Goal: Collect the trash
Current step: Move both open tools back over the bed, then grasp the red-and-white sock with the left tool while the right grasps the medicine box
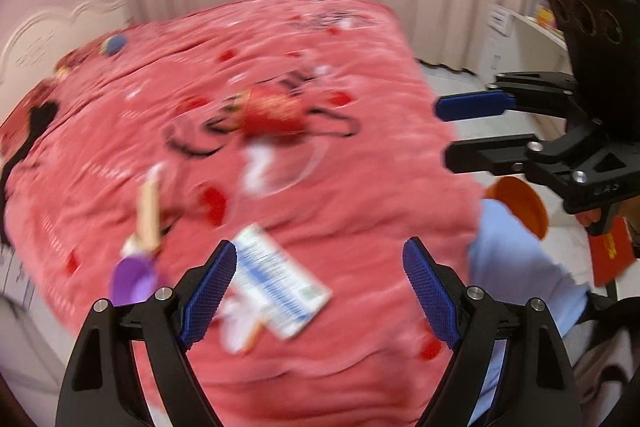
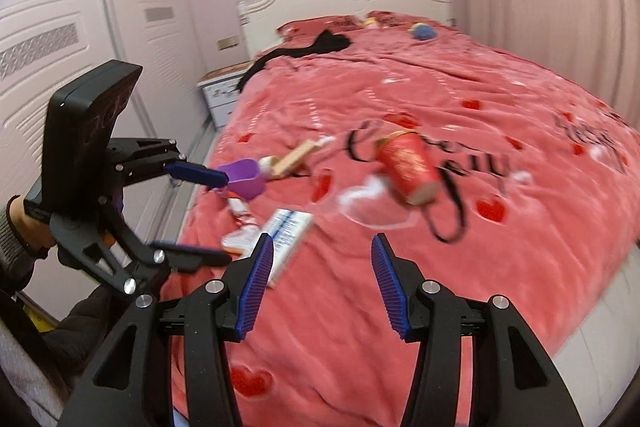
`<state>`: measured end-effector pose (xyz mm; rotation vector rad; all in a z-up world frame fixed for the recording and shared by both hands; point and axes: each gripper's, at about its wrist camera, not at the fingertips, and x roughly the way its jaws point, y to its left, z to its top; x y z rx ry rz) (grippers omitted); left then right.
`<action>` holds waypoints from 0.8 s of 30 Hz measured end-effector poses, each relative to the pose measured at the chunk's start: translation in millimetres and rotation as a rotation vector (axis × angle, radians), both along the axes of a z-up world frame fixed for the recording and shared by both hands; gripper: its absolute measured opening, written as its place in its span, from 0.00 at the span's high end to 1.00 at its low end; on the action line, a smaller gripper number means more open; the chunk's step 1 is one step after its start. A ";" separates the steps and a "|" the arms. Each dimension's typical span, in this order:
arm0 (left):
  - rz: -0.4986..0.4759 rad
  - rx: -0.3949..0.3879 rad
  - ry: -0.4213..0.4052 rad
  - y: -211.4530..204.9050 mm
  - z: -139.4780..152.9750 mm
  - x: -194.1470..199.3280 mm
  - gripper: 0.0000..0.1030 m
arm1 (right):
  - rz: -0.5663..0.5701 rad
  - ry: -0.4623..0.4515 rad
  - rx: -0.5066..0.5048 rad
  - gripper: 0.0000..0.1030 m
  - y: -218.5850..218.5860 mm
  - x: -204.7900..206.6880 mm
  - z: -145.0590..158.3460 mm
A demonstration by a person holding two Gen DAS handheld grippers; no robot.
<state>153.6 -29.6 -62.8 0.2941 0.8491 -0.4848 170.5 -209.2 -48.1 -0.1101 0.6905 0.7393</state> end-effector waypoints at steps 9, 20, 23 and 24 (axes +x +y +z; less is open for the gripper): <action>0.150 -0.011 0.005 79.5 -4.1 43.1 0.18 | 0.086 0.046 -0.033 0.50 61.1 40.7 -14.9; 0.122 -0.082 0.143 88.8 -52.1 35.2 0.18 | 0.157 0.182 -0.082 0.50 103.1 57.9 -71.6; 0.127 -0.139 0.187 86.1 -65.6 31.0 0.18 | 0.158 0.213 -0.085 0.50 104.1 59.1 -82.1; 0.130 -0.160 0.202 85.5 -70.3 31.4 0.18 | 0.159 0.220 -0.086 0.49 104.2 59.3 -84.8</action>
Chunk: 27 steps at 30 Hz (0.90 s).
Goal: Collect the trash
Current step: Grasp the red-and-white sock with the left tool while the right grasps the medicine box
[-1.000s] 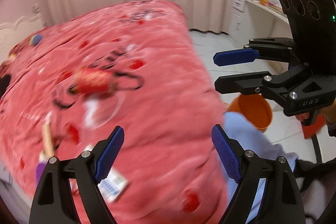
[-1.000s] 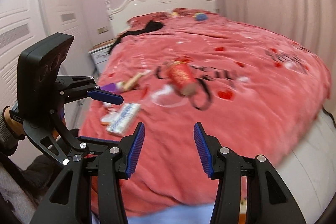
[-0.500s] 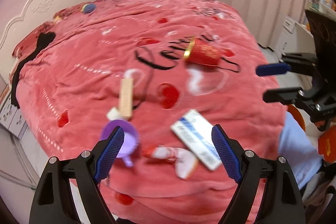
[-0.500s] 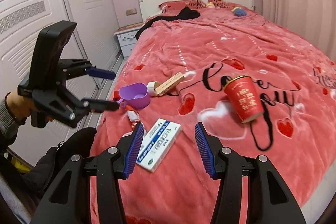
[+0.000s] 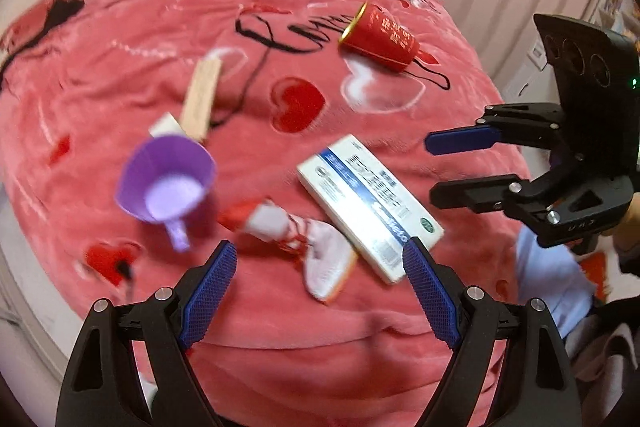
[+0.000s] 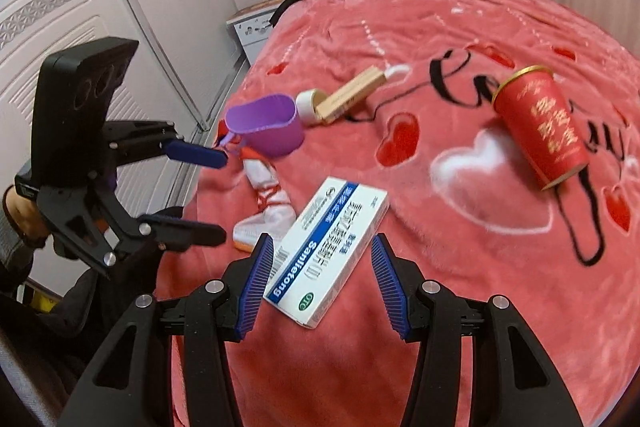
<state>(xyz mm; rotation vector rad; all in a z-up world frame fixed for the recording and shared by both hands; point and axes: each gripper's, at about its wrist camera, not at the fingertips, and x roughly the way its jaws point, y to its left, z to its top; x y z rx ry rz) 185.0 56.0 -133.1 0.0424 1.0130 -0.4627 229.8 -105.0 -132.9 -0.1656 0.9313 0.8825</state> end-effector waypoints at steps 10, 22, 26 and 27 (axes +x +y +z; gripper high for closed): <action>0.036 -0.079 0.078 6.2 -30.8 28.5 0.33 | -0.008 0.155 0.021 0.48 4.0 17.1 -34.6; 0.021 -0.061 0.088 12.0 -41.6 32.5 0.61 | 0.014 0.199 0.055 0.62 12.2 23.0 -50.5; 0.031 -0.072 0.105 17.5 -46.4 30.1 0.67 | 0.037 0.205 0.066 0.72 13.6 20.6 -49.1; 0.029 -0.063 0.101 15.1 -46.1 29.3 0.69 | 0.043 0.202 0.071 0.72 14.5 18.8 -47.7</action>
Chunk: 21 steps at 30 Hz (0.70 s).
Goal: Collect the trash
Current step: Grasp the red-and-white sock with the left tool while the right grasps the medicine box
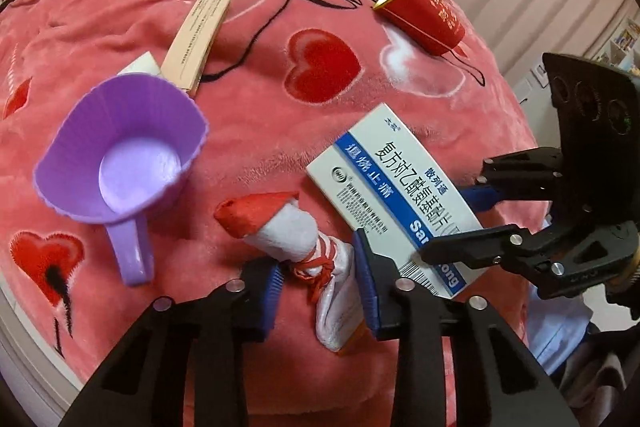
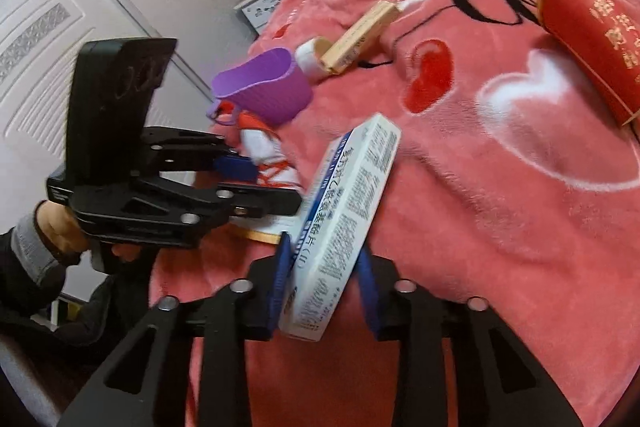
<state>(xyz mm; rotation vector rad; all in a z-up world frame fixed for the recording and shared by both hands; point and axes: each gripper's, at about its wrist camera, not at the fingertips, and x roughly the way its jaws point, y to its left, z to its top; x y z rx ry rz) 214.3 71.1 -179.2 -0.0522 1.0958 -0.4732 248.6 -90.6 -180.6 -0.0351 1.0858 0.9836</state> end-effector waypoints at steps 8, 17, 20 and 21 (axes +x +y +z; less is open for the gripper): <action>-0.024 0.034 -0.075 -10.4 31.9 -23.2 0.72 | -0.027 -0.128 -0.013 0.79 -16.9 -17.3 33.8; -0.098 0.032 -0.178 -51.3 77.6 -56.9 0.72 | -0.103 -0.249 -0.019 0.79 -64.4 -57.8 83.1; -0.146 0.034 -0.210 -74.1 89.3 -64.6 0.72 | -0.153 -0.286 -0.018 0.79 -90.3 -76.7 97.6; -0.163 0.031 -0.216 -81.3 92.7 -66.7 0.72 | -0.166 -0.293 -0.018 0.79 -95.8 -80.8 100.4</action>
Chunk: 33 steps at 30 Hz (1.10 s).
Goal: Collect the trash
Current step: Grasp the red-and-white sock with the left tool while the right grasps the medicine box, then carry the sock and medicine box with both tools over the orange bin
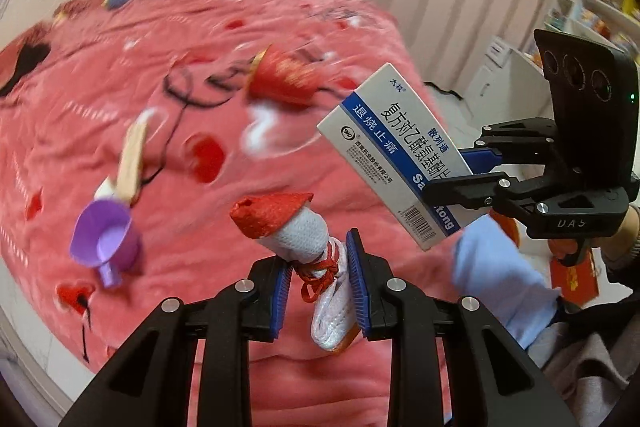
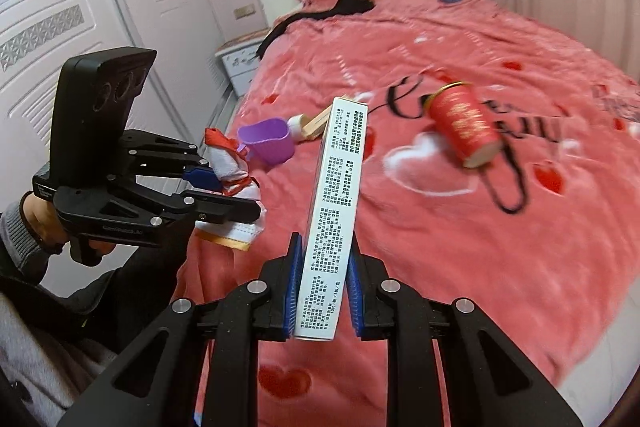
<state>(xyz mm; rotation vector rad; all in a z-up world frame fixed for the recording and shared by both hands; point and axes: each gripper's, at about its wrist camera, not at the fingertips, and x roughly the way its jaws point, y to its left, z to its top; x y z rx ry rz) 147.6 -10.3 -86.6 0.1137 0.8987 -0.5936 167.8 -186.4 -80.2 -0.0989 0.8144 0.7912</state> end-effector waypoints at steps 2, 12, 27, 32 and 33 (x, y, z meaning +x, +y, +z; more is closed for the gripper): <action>-0.044 0.005 -0.015 -20.9 5.1 -1.9 0.72 | -0.039 -0.022 0.002 0.79 -19.2 -13.2 9.3; -0.327 -0.003 -0.070 -139.5 21.4 -13.7 0.72 | -0.333 -0.091 -0.005 0.79 -153.0 -87.4 35.3; -0.688 -0.013 -0.055 -325.0 3.5 -26.2 0.72 | -0.681 -0.083 -0.069 0.79 -318.9 -168.4 23.1; -0.743 -0.005 -0.014 -360.5 -15.4 -27.4 0.72 | -0.742 -0.044 -0.081 0.79 -360.8 -177.1 3.7; -0.749 -0.005 -0.005 -365.0 -18.4 -28.6 0.72 | -0.750 -0.036 -0.079 0.79 -368.2 -179.4 0.2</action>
